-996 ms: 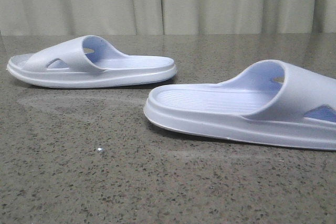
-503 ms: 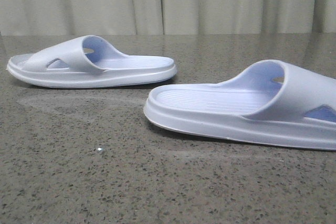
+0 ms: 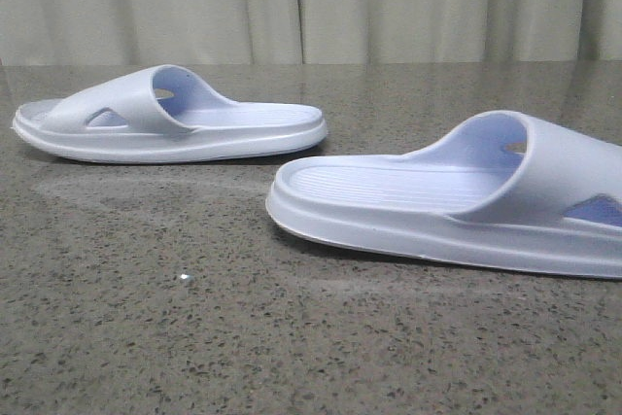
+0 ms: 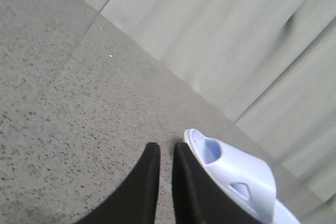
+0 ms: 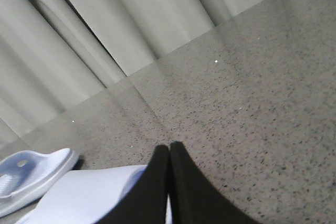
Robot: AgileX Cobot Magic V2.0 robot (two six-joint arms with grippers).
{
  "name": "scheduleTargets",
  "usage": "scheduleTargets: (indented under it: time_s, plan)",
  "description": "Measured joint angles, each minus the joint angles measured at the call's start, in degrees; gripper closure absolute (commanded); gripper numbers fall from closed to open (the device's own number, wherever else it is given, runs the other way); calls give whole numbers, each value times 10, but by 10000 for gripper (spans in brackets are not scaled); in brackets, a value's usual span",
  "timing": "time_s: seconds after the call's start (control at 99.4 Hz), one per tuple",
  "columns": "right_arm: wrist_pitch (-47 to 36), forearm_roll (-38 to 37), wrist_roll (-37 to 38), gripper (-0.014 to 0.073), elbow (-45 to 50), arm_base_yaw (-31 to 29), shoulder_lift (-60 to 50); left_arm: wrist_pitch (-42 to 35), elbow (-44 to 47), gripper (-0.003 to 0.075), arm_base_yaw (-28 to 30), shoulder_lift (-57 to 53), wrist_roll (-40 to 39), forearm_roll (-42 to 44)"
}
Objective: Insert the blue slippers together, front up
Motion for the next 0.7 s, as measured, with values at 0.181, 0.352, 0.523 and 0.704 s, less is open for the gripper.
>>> scheduleTargets:
  time_s: [0.181,0.352,0.523,0.704]
  plan:
    - [63,-1,1,671,-25,0,11,59,-34,705,0,1,0,40]
    - [141,-63,1,672,-108,0,121,141,-141,705,0,83,0,179]
    - [213,-110,1,672,-199,0,269,218,-246,704,0,204,23,248]
    - [265,-128,2,603,-265,0,364,249,-293,671,0,277,39,248]
